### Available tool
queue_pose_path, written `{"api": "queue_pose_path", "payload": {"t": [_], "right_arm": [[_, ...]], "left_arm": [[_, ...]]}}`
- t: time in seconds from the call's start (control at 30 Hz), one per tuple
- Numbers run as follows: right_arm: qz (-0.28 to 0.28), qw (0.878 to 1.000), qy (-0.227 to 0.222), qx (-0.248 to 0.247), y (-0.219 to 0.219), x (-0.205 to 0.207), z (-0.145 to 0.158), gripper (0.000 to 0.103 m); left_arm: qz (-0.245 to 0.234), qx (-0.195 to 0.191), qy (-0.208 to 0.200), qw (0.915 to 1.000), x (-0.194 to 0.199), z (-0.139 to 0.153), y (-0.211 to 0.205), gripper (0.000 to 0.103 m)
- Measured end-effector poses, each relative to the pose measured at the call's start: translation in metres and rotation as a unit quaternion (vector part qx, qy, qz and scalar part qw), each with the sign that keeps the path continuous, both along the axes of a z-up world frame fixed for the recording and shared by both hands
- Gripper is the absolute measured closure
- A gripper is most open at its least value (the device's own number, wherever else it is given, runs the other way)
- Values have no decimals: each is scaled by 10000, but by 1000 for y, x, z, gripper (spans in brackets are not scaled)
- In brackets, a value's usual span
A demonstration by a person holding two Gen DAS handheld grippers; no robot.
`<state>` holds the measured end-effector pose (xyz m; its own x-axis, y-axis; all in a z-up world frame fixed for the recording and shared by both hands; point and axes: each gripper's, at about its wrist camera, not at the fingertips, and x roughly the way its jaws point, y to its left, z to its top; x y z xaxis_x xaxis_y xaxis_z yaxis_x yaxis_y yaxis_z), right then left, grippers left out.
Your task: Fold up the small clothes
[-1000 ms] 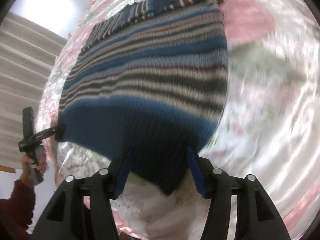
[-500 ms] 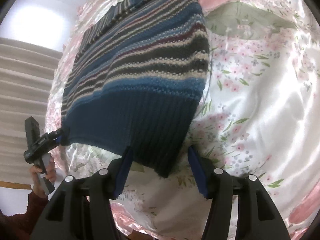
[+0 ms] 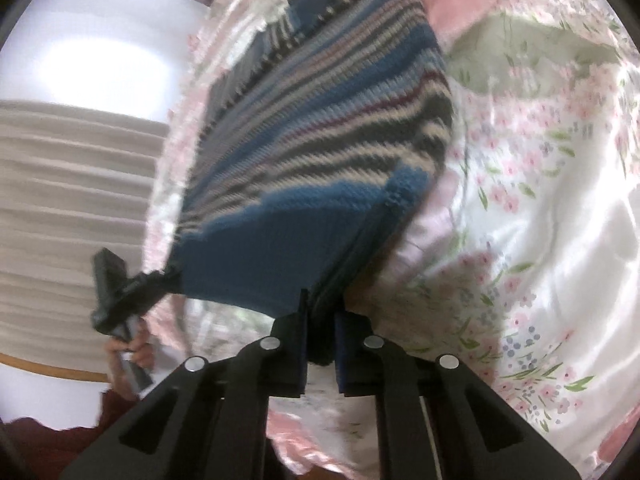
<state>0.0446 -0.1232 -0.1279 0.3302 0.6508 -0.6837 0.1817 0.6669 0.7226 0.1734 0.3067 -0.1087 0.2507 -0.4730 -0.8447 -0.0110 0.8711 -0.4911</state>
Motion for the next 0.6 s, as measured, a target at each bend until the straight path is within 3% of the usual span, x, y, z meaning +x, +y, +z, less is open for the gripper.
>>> {"api": "queue_pose_path", "payload": {"t": [0.13,0.33,0.43,0.6], "right_arm": [[-77,9991,-319,262,-9,15,26,93],[-152,9970,-725,225,-27,58,58,93],[-214,9971,-715,140,-33,86,59,93],[-446,9977,-475,182,-53,129,38,93]], "left_arm": [[-91,-167,-347,9992,10,29,-8,89],[-128,-189,-880,9959,51,62,-19,93],[-56,-201,-922,9955,77,60,-22,93],[111,-50,-809,9966,121,34,-27,93]]}}
